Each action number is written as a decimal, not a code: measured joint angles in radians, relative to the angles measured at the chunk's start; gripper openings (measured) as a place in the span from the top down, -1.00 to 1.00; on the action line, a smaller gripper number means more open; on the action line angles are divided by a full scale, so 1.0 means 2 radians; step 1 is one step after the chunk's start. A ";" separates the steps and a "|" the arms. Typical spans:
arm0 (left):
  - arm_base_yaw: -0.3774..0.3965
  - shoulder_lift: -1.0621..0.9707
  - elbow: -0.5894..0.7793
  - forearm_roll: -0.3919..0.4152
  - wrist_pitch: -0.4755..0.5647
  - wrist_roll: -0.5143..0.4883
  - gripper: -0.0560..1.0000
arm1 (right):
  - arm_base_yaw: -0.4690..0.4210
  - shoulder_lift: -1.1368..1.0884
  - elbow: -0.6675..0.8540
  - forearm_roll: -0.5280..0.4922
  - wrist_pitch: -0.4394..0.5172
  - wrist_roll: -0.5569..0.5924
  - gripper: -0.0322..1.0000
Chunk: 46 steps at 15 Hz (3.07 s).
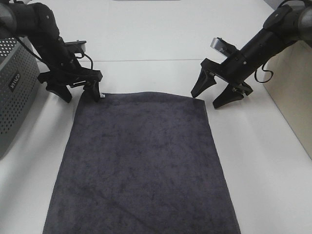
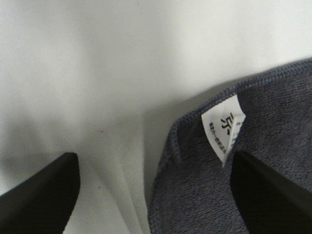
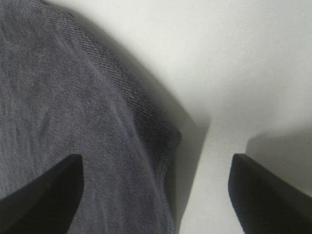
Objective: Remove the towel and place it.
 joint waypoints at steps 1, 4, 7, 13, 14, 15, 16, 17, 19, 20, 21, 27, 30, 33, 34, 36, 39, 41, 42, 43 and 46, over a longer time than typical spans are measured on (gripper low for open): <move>0.000 0.000 0.000 0.000 0.000 0.000 -0.61 | 0.000 0.005 0.000 0.009 0.000 0.000 -0.60; 0.001 0.000 0.000 -0.001 0.000 0.000 -0.61 | 0.000 0.009 0.000 0.016 -0.017 0.002 -0.60; 0.001 0.000 0.000 -0.001 -0.001 0.000 -0.61 | 0.009 0.008 -0.001 -0.002 -0.045 0.008 -0.60; 0.001 0.000 0.000 -0.011 -0.004 0.002 -0.61 | 0.013 0.007 -0.005 -0.028 -0.069 0.021 -0.57; 0.001 0.000 0.000 -0.024 -0.004 0.008 -0.60 | 0.015 0.007 -0.005 -0.029 -0.069 0.023 -0.56; 0.001 0.000 0.000 -0.040 -0.004 0.016 -0.59 | 0.020 0.007 -0.005 -0.033 -0.071 0.024 -0.56; 0.000 0.002 0.000 -0.069 -0.004 0.023 -0.54 | 0.040 0.007 -0.005 -0.040 -0.078 0.023 -0.54; -0.001 0.004 0.000 -0.078 -0.004 0.024 -0.53 | 0.052 0.007 -0.006 -0.041 -0.080 0.022 -0.54; -0.005 0.005 0.000 -0.090 -0.007 0.024 -0.53 | 0.071 0.010 -0.006 -0.041 -0.091 0.022 -0.53; -0.010 0.005 0.000 -0.095 -0.012 0.027 -0.53 | 0.075 0.010 -0.006 -0.039 -0.096 0.022 -0.51; -0.017 0.007 0.000 -0.103 -0.015 0.030 -0.52 | 0.076 0.010 -0.006 -0.038 -0.103 0.022 -0.48; -0.031 0.014 0.000 -0.110 -0.042 0.038 0.27 | 0.075 0.015 -0.006 -0.065 -0.111 0.022 0.27; -0.031 0.017 0.000 -0.102 -0.044 0.056 0.84 | 0.075 0.018 -0.016 -0.092 -0.112 0.022 0.90; -0.032 0.017 -0.002 -0.093 -0.045 0.059 0.85 | 0.077 0.025 -0.041 -0.116 -0.105 0.022 0.91; -0.032 0.017 -0.008 -0.089 -0.044 0.063 0.85 | 0.077 0.028 -0.057 -0.127 -0.105 0.022 0.91; -0.032 0.017 -0.035 -0.084 -0.045 0.068 0.85 | 0.077 0.033 -0.097 -0.143 -0.106 0.022 0.91; -0.032 0.017 -0.086 -0.070 -0.068 0.070 0.85 | 0.077 0.033 -0.156 -0.159 -0.123 0.022 0.91; -0.032 0.017 -0.102 -0.063 -0.090 0.079 0.85 | 0.077 0.033 -0.187 -0.168 -0.139 0.022 0.91; -0.032 0.017 -0.108 -0.062 -0.105 0.083 0.85 | 0.077 0.033 -0.197 -0.170 -0.146 0.022 0.91; -0.032 0.017 -0.111 -0.062 -0.124 0.085 0.85 | 0.077 0.033 -0.203 -0.171 -0.158 0.022 0.91; -0.032 0.017 -0.111 -0.061 -0.185 0.108 0.86 | 0.077 0.033 -0.204 -0.172 -0.206 0.022 0.91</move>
